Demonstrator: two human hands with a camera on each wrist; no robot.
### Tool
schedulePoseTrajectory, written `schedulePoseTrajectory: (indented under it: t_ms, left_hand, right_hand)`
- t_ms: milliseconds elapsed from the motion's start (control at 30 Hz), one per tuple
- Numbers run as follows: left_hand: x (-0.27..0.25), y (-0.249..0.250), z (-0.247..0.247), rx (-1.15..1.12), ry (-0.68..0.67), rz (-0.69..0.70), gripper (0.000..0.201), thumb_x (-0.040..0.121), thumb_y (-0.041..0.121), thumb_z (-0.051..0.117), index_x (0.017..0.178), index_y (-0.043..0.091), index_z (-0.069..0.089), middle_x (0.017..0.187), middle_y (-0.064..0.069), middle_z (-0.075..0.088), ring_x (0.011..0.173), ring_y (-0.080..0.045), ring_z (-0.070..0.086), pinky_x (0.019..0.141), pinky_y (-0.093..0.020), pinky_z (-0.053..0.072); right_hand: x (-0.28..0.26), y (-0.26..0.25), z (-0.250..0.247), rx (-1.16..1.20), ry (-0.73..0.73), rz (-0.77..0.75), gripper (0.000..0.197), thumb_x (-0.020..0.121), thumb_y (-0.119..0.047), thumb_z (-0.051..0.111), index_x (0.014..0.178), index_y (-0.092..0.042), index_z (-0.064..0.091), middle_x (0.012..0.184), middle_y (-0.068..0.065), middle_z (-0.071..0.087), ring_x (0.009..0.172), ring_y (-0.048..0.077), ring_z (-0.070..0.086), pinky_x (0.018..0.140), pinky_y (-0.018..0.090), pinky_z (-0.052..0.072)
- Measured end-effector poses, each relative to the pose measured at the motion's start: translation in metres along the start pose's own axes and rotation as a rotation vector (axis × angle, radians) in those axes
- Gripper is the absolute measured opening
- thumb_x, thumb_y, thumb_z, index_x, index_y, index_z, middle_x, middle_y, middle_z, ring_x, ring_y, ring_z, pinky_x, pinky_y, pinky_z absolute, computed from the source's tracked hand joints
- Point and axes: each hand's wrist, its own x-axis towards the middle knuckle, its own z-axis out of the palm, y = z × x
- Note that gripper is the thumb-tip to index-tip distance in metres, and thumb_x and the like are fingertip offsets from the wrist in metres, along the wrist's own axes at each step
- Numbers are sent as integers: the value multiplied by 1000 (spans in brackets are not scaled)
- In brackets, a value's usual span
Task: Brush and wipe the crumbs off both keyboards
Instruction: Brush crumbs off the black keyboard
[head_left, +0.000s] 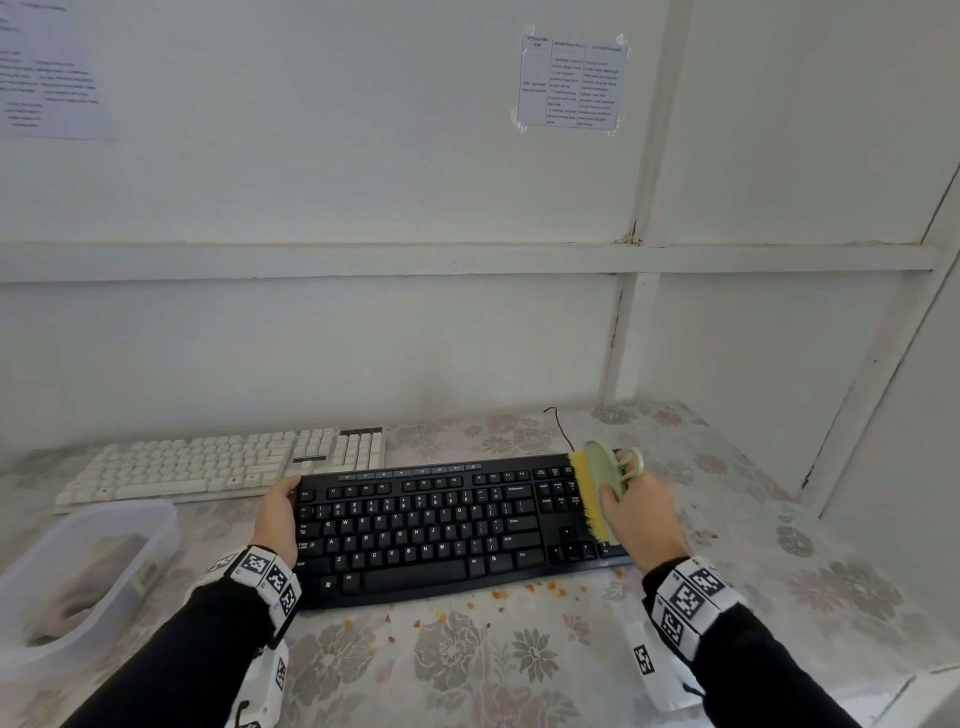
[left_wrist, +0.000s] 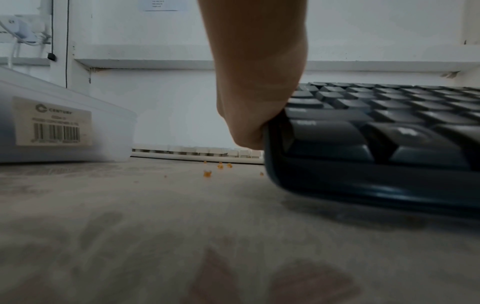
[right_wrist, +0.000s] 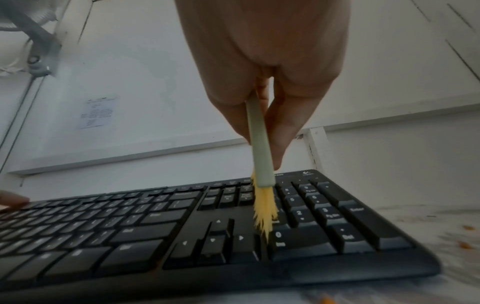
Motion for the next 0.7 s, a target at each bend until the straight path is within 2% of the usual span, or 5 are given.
schedulePoseTrajectory:
  t_ms: [200, 400, 533, 600, 700]
  left_hand:
    - [-3, 1, 1, 22, 17, 9, 32, 93, 34, 40, 78, 15, 61, 56, -3, 66, 70, -26, 58, 67, -36, 47]
    - [-6, 3, 1, 43, 27, 14, 33, 92, 36, 41, 77, 15, 62, 56, -3, 65, 69, -27, 58, 67, -37, 47]
    - [-8, 3, 3, 38, 40, 14, 32, 92, 36, 41, 77, 15, 60, 58, -3, 64, 67, -26, 57, 64, -35, 46]
    - [-10, 3, 5, 44, 38, 25, 33, 94, 34, 39, 77, 14, 58, 57, -3, 63, 66, -25, 54, 63, -34, 44]
    - [-15, 5, 8, 51, 45, 30, 33, 95, 33, 39, 77, 14, 58, 58, -3, 62, 66, -25, 53, 62, -34, 43]
  right_hand:
    - [-12, 9, -8, -133, -62, 4, 35, 89, -9, 50, 60, -16, 31, 57, -2, 39, 47, 4, 38, 32, 12, 25]
    - [-8, 9, -25, -115, -114, 20, 30, 87, -8, 51, 64, -16, 33, 61, -1, 42, 51, 7, 40, 39, 12, 25]
    - [2, 9, -27, 108, 136, -88, 6, 92, -14, 53, 94, -9, 52, 67, 2, 52, 51, 2, 43, 36, 10, 28]
    - [6, 9, -23, 261, 196, -142, 21, 91, -11, 54, 112, -11, 54, 77, 3, 57, 57, -1, 47, 41, 10, 36]
    - [9, 11, -20, 254, 139, -129, 27, 91, -9, 54, 117, -10, 52, 79, 4, 58, 58, -1, 47, 42, 10, 37]
